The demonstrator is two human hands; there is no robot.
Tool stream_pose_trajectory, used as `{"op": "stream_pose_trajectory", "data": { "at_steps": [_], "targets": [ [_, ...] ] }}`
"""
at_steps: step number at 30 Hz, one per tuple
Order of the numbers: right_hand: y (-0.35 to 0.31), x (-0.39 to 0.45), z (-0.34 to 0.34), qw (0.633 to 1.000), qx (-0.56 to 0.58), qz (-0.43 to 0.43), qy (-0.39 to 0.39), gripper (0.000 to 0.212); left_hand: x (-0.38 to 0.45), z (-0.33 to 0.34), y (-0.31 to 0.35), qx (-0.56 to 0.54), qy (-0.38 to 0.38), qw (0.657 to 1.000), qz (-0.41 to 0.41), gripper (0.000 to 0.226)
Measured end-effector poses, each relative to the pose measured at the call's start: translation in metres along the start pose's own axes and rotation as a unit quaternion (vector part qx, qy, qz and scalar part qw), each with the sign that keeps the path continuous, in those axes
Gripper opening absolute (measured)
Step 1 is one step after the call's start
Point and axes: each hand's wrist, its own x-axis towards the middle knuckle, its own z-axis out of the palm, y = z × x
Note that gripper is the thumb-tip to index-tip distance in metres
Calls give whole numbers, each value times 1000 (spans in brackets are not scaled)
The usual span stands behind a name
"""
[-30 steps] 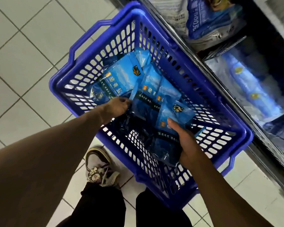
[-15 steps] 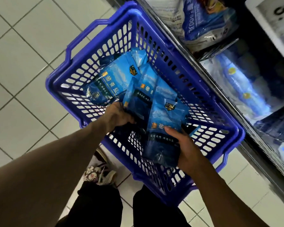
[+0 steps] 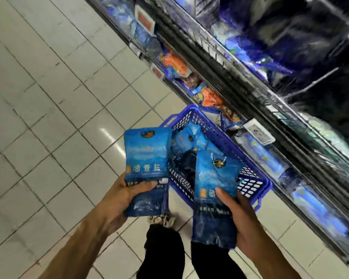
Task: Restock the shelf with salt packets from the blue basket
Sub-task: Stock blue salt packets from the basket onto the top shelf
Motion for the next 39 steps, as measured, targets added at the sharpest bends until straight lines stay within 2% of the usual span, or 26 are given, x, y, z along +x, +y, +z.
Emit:
{"op": "stream_pose_trajectory", "data": {
  "at_steps": [3, 7, 10, 14, 18, 23, 26, 31, 33, 37, 39],
  "targets": [
    [-31, -72, 19, 999, -25, -44, 19, 67, -71, 2, 28, -25, 26, 999, 20, 48],
    [-73, -174, 28, 993, -50, -107, 25, 68, -169, 19, 66, 20, 38, 997, 58, 45],
    [-91, -242, 20, 984, -70, -162, 30, 60, -233, 34, 83, 35, 36, 995, 81, 42],
    [-108, -319, -3, 972, -77, -221, 15, 67, -303, 59, 93, 23, 22, 993, 112, 35],
    [-119, -377, -33, 967, -55, -247, -17, 52, -347, 92, 98, 39, 20, 990, 132, 59],
    [-115, -426, -68, 963, 21, -269, 5, 45, -370, 133, 99, 94, -17, 985, 142, 55],
    [-103, -443, -89, 951, 61, -299, 42, 51, -373, 162, 104, 154, -65, 974, 151, 52],
    [-71, -466, -115, 925, 140, -333, 115, 50, -372, 214, 107, 252, -160, 940, 166, 67],
    [-52, -477, -122, 910, 174, -342, 159, 51, -372, 233, 105, 297, -199, 920, 159, 66],
    [-1, -501, -128, 852, 264, -356, 279, 61, -373, 272, 87, 396, -281, 862, 147, 55],
    [24, -512, -129, 822, 302, -356, 326, 55, -375, 287, 73, 431, -309, 836, 139, 50]
  ]
}}
